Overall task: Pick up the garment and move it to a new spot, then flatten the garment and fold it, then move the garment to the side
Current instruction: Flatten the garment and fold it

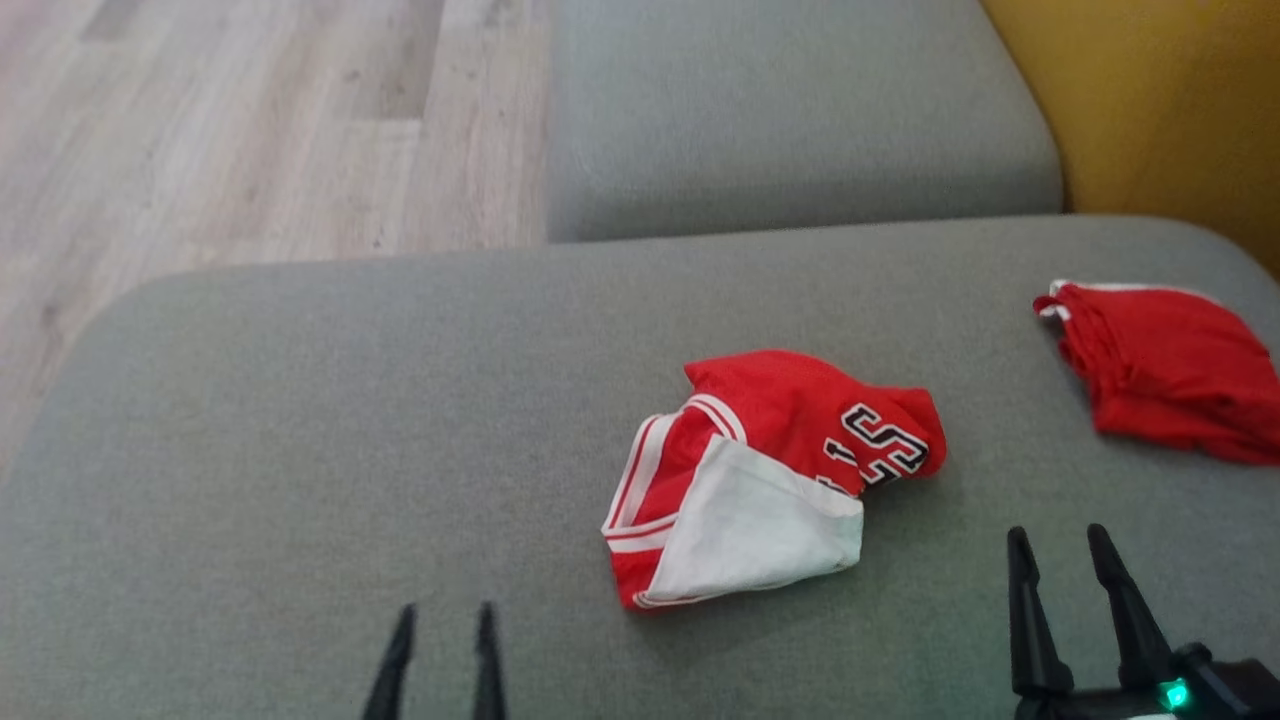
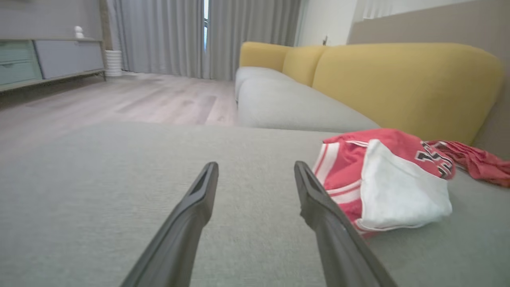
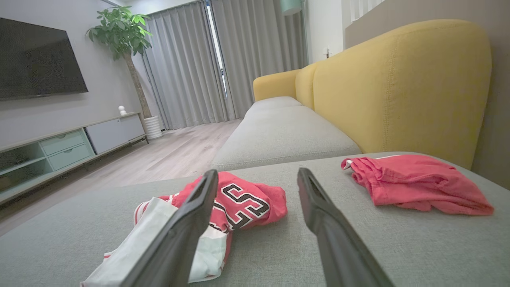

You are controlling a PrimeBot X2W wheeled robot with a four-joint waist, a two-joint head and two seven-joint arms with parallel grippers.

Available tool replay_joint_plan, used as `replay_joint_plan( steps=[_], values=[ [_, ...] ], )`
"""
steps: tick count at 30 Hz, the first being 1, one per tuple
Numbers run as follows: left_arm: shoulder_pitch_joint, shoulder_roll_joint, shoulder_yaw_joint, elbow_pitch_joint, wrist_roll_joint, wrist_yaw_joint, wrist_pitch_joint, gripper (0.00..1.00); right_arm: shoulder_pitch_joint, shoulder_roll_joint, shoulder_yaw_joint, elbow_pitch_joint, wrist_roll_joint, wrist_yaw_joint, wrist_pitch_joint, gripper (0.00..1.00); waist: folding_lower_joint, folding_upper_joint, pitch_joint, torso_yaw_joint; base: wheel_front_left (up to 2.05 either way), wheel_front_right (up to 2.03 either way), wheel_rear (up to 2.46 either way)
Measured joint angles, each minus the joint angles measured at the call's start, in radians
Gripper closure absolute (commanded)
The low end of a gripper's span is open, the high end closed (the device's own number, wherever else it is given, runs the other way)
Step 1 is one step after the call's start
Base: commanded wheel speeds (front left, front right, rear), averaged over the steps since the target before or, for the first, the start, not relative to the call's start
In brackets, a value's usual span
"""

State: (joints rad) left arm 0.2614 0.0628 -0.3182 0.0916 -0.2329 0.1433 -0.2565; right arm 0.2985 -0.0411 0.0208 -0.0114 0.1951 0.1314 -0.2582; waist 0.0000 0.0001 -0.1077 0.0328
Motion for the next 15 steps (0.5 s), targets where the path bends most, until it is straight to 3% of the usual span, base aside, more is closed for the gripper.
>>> replay_joint_plan(
  steps=[5,12,15],
  values=[
    [-0.131,-0.004,-0.054,0.12,-0.034,-0.051,0.0,0.0,-0.02,0.0,0.011,0.005,0.002,0.0,0.0,0.0,0.0001,0.0,0.057,-0.015,0.0,0.0,0.0],
    [-0.294,-0.008,-0.195,0.354,-0.143,-0.184,0.0,0.0,-0.072,0.0,0.032,0.008,0.004,0.0,0.0,0.0,0.0002,0.0,0.13,-0.061,0.0,0.0,0.0],
    [-0.359,-0.009,-0.233,0.445,-0.161,-0.192,0.0,0.0,-0.086,0.0,0.033,0.01,-0.002,0.0,0.0,0.0,0.0002,0.0,0.159,-0.083,0.0,0.0,0.0]
  ],
)
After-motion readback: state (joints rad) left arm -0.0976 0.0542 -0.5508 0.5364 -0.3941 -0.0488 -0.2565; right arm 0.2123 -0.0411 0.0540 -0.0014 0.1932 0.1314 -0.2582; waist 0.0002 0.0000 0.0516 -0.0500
